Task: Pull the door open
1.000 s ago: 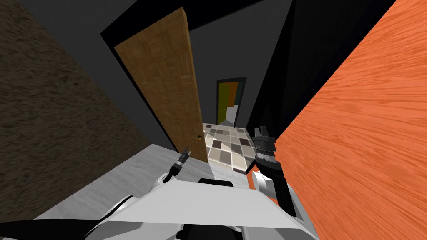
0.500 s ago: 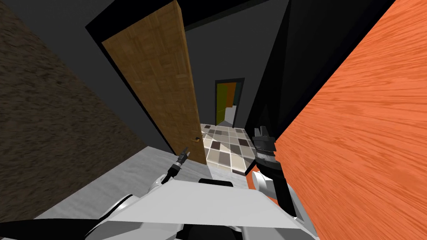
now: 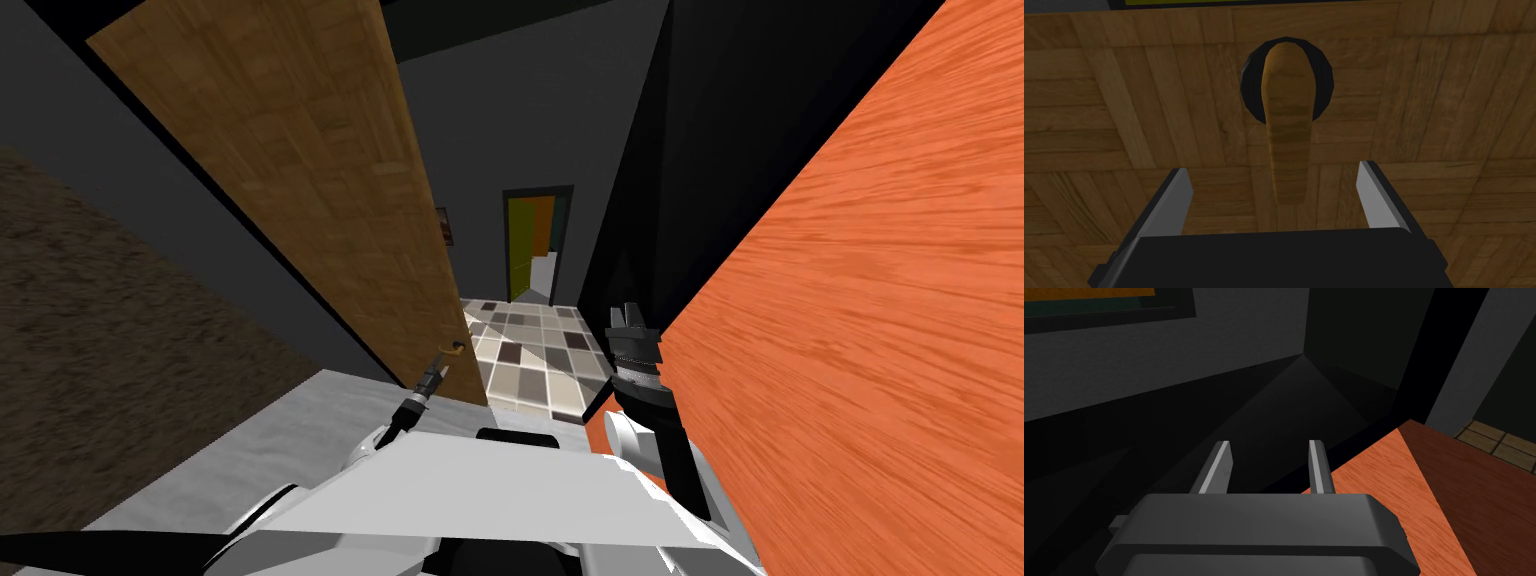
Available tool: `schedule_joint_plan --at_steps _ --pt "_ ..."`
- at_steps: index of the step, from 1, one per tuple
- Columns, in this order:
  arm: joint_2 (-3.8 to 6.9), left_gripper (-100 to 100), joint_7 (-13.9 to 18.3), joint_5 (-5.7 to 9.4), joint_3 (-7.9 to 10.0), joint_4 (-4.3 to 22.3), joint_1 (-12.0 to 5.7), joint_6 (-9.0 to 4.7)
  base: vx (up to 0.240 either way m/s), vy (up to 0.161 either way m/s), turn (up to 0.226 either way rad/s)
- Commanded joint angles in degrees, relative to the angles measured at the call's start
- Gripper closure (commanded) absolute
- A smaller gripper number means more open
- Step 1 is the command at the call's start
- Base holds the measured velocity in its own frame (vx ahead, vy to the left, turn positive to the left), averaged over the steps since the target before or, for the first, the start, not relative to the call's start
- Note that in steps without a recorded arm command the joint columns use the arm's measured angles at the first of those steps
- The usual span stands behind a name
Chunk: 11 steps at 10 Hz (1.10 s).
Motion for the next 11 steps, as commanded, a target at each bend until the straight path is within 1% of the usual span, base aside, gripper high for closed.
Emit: schedule_joint_plan --at_steps 1,2,3,4,5,7,8,9,11 --pt "-0.08 -100 0.0 0.09 0.12 2.9 -1.44 -1.82 0.049 -0.018 0.015" --pt "-0.08 -100 0.0 0.09 0.12 4.2 -1.44 -1.82 0.004 -0.007 0.016" --pt "0.44 -100 0.0 0.96 1.24 5.0 -0.63 -2.59 0.102 -0.012 -0.233" --pt "0.73 -100 0.1 1.45 1.87 5.4 -0.17 -3.02 0.192 -0.017 -0.296" --pt "0.96 -100 0.1 1.82 2.34 5.7 0.18 -3.36 0.201 0.004 -0.167" --pt "0.96 -100 0.1 1.82 2.34 5.7 0.18 -3.36 0.082 -0.009 0.003" --pt "0.92 -100 0.1 1.77 2.29 6.9 -0.43 -4.08 0.015 -0.006 0.005" --pt "0.92 100 0.1 1.77 2.29 6.9 -0.43 -4.08 0.006 0.001 -0.005" --pt "0.92 100 0.1 1.77 2.29 6.9 -0.43 -4.08 -0.006 0.002 -0.005"
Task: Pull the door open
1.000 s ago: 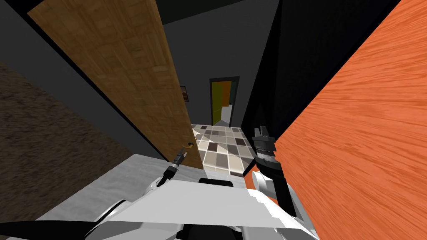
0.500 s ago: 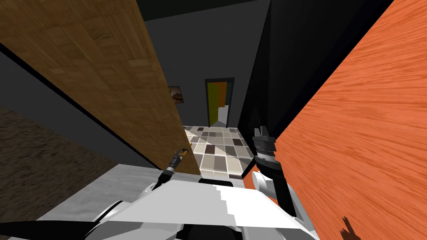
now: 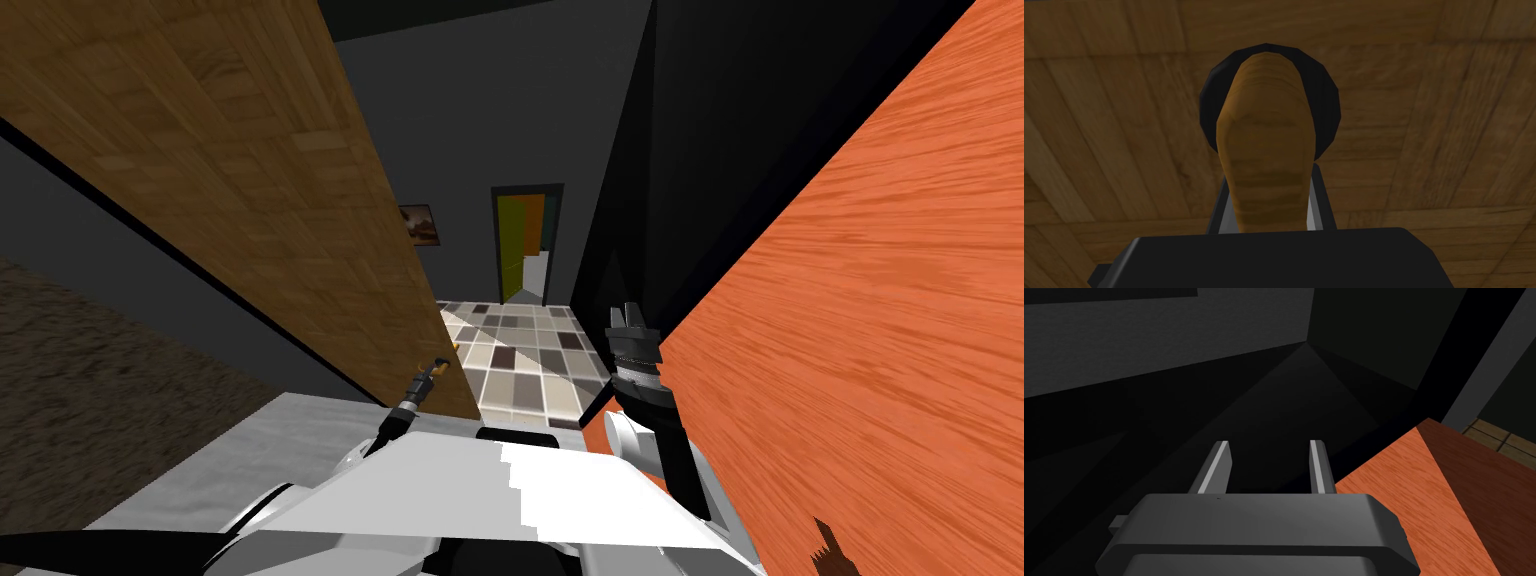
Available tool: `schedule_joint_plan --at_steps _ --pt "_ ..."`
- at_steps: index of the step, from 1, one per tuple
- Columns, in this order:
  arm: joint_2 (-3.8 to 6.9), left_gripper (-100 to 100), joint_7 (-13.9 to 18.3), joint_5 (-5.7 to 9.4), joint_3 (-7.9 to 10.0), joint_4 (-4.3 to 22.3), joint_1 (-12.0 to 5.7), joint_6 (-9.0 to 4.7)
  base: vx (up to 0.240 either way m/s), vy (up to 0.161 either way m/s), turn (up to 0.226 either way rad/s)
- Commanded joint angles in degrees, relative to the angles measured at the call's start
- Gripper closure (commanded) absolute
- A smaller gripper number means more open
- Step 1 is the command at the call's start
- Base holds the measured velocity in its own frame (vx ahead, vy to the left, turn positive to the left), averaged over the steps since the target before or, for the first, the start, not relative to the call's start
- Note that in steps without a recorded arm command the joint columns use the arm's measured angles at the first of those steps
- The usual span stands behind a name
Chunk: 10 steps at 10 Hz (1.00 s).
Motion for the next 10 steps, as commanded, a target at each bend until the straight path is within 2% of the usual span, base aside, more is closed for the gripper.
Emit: schedule_joint_plan --at_steps 1,3,6,7,9,10 --pt "0.03 100 0.0 0.02 0.03 0.0 -0.01 -0.12 0.0 0.0 0.0" --pt "0.03 100 0.0 0.02 0.03 0.0 -0.01 -0.12 0.0 0.0 0.0" --pt "0.82 100 0.8 -0.31 -0.5 0.0 1.58 -2.11 -0.156 0.049 -0.156" --pt "0.82 100 0.8 -0.31 -0.5 0.0 1.58 -2.11 -0.107 0.052 -0.046" --pt "1.48 100 1.5 -0.54 -0.88 0.1 2.85 -3.79 -0.167 0.056 -0.156" --pt "1.48 100 1.5 -0.54 -0.88 0.1 2.85 -3.79 -0.135 0.047 -0.076"
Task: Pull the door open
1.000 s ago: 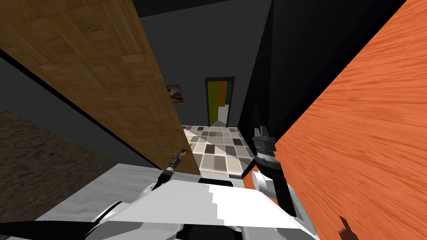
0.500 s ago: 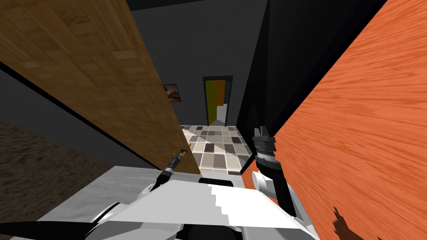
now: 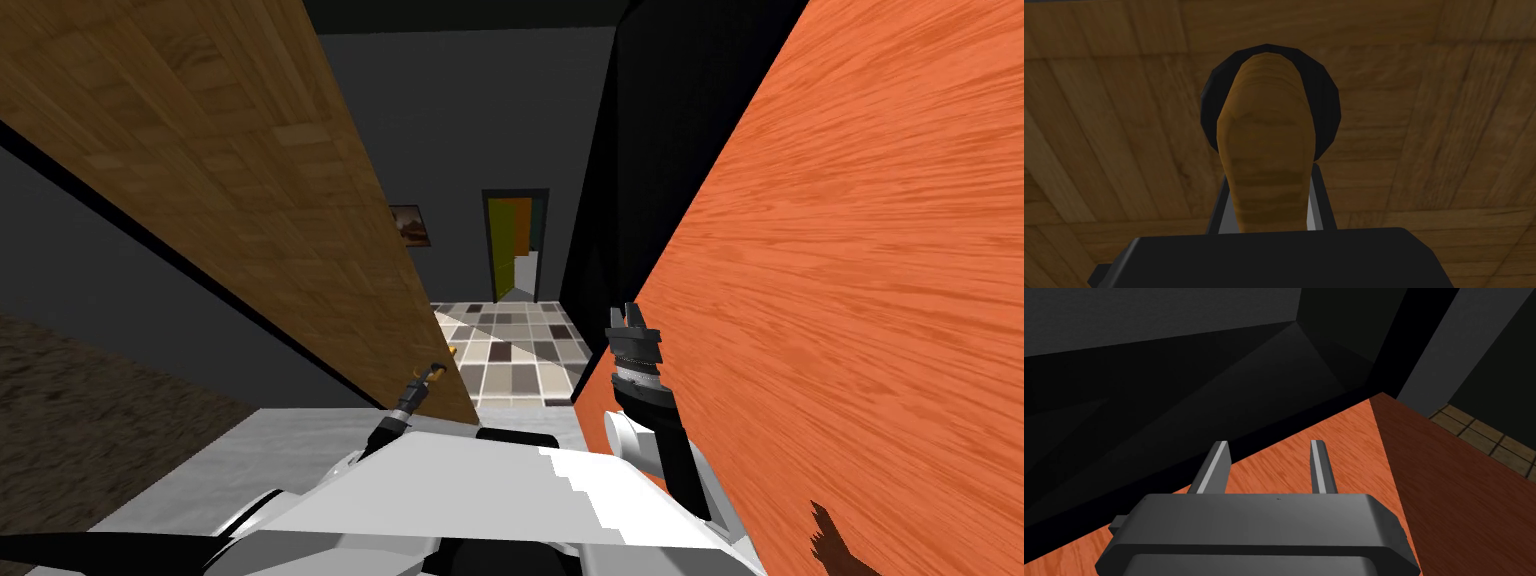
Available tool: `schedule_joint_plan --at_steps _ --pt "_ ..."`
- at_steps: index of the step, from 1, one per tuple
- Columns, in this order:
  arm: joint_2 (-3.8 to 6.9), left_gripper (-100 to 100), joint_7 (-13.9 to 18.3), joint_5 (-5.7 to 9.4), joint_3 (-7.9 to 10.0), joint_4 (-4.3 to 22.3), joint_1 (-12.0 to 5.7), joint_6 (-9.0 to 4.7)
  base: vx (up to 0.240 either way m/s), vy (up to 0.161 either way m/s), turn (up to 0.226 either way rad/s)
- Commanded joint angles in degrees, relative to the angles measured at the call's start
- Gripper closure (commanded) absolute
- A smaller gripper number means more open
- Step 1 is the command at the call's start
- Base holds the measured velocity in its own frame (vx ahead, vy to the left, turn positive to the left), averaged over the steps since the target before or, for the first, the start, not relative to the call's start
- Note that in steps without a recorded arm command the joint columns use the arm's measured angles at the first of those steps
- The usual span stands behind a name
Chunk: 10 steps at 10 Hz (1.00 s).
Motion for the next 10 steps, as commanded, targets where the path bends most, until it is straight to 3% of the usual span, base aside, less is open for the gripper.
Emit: schedule_joint_plan --at_steps 1,2,4,7,8,10 --pt "0.14 100 0.0 0.04 0.03 -2.7 1.51 1.06 -0.034 0.016 0.037" --pt "0.14 100 0.0 0.04 0.03 -2.7 1.51 1.06 0.006 -0.004 0.03" --pt "0.94 100 0.8 -0.24 -0.43 -2.7 3.04 -0.97 -0.121 0.07 -0.223" --pt "1.46 100 1.4 -0.43 -0.74 -2.7 4.04 -2.3 -0.172 0.048 -0.1" --pt "1.31 100 1.2 -0.39 -0.66 -2.5 3.32 -1.98 -0.077 0.02 -0.007" --pt "1.48 100 1.4 -0.47 -0.87 -1.8 3.96 -3.08 -0.166 0.066 -0.192"
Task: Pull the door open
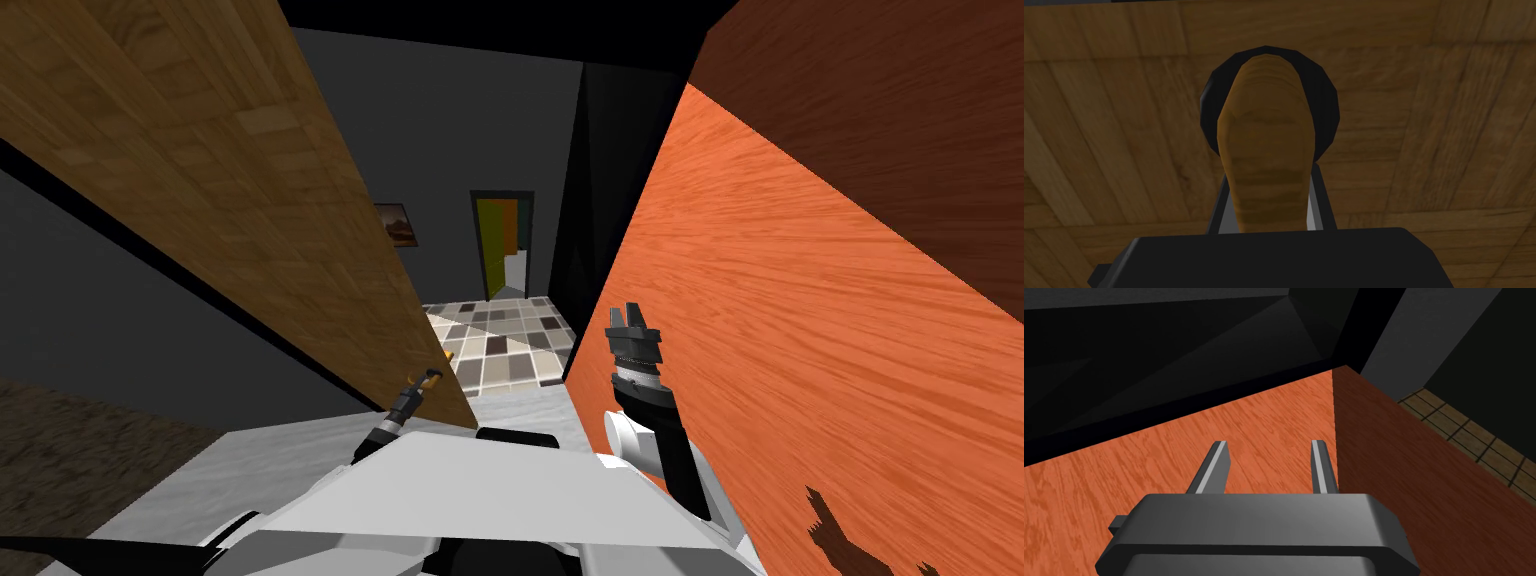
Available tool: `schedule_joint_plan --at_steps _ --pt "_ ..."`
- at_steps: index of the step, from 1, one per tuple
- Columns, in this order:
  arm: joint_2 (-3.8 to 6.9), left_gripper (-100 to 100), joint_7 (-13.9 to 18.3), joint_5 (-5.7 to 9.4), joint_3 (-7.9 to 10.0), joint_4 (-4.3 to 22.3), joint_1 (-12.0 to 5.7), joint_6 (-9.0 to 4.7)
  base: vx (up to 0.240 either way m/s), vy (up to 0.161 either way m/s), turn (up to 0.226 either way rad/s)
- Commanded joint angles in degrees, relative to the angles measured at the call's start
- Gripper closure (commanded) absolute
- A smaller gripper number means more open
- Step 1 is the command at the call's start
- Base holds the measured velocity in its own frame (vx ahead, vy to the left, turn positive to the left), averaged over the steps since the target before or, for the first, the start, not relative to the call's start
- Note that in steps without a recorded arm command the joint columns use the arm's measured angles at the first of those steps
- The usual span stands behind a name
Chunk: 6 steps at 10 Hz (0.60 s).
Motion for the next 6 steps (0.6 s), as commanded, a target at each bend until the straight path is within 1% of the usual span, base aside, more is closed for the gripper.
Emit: schedule_joint_plan --at_steps 1,3,4,5,6 --pt "0.12 100 0.1 -0.05 -0.14 0.1 0.47 -0.88 -0.204 0.083 -0.175" --pt "0.34 100 0.3 -0.06 -0.25 0.7 0.88 -1.98 -0.193 0.057 -0.167" --pt "0.45 100 0.4 -0.06 -0.31 0.9 1.1 -2.54 -0.201 0.101 -0.197" --pt "0.45 100 0.4 -0.06 -0.31 0.9 1.1 -2.54 -0.169 0.056 -0.073" --pt "0.45 100 0.4 -0.06 -0.31 0.9 1.1 -2.54 -0.076 0.006 0.028"
